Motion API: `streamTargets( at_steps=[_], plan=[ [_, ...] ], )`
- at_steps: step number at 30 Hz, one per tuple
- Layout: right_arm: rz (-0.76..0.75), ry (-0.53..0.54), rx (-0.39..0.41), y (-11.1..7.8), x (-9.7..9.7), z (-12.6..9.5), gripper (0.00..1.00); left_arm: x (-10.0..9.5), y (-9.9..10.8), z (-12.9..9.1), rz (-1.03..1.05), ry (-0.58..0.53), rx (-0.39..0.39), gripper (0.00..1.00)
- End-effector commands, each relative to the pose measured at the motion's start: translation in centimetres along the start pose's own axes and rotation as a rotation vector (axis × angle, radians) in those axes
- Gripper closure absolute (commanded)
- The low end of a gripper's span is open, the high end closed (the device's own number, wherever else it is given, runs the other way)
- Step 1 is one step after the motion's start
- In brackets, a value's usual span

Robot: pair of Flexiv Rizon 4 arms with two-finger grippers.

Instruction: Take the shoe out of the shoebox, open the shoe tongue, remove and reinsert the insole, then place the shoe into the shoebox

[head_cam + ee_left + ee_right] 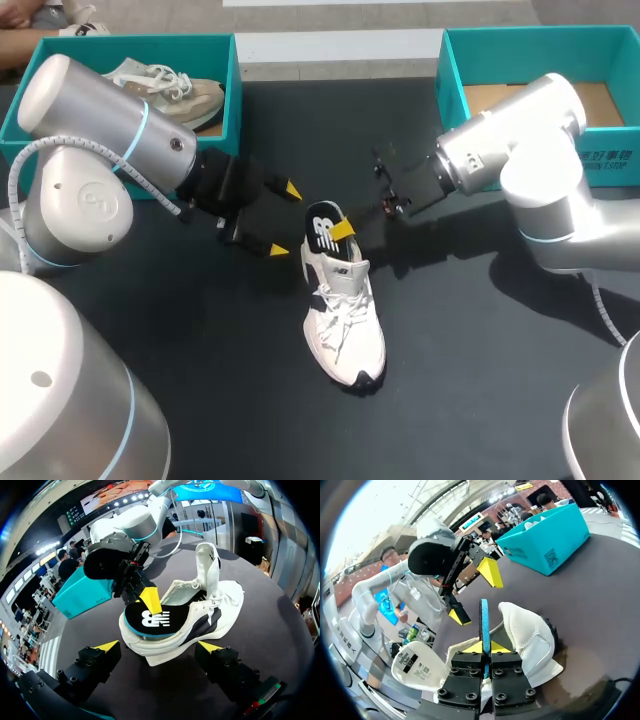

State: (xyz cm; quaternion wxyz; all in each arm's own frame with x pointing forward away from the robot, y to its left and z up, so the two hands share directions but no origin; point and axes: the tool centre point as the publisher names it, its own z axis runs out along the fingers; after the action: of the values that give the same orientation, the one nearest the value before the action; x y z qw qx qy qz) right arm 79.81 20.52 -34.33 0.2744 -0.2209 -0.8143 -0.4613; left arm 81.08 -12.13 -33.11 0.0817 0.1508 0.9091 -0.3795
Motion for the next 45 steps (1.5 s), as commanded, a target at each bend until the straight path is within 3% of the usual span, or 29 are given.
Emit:
streamTargets(
  at_steps=[1,9,12,13,16,19,29,40,45],
  plan=[
    [0.035,0.006,0.038,-0.6,0.2,0.7,1.0,0.0,0.0,0.0,0.0,0.002,-0.004,0.0],
    [0.096,0.006,0.072,-2.0,1.0,1.4,1.0,0.0,0.0,0.0,0.0,0.002,-0.004,0.0],
    [0.095,-0.009,0.071,-1.6,1.0,1.1,0.86,0.0,0.0,0.0,0.0,0.002,-0.004,0.0],
    [0.092,-0.013,0.073,-1.4,1.0,1.1,0.76,0.0,0.0,0.0,0.0,0.002,-0.004,0.0],
    [0.086,-0.029,0.084,-1.0,1.1,0.7,0.63,0.0,0.0,0.0,0.0,0.002,-0.004,0.0],
    [0.073,-0.053,0.073,-0.5,1.5,0.1,0.57,0.0,0.0,0.0,0.0,0.002,-0.004,0.0],
    [0.033,-0.117,0.104,1.7,3.4,-1.8,0.51,0.0,0.0,0.0,0.0,0.002,-0.004,0.0],
    [0.015,-0.222,0.076,3.9,5.4,-4.8,0.5,0.0,0.0,0.0,0.0,0.002,-0.004,0.0],
    [0.128,-0.252,0.063,3.9,6.6,-5.2,0.59,0.0,0.0,0.0,0.0,0.002,-0.004,0.0]
  ],
)
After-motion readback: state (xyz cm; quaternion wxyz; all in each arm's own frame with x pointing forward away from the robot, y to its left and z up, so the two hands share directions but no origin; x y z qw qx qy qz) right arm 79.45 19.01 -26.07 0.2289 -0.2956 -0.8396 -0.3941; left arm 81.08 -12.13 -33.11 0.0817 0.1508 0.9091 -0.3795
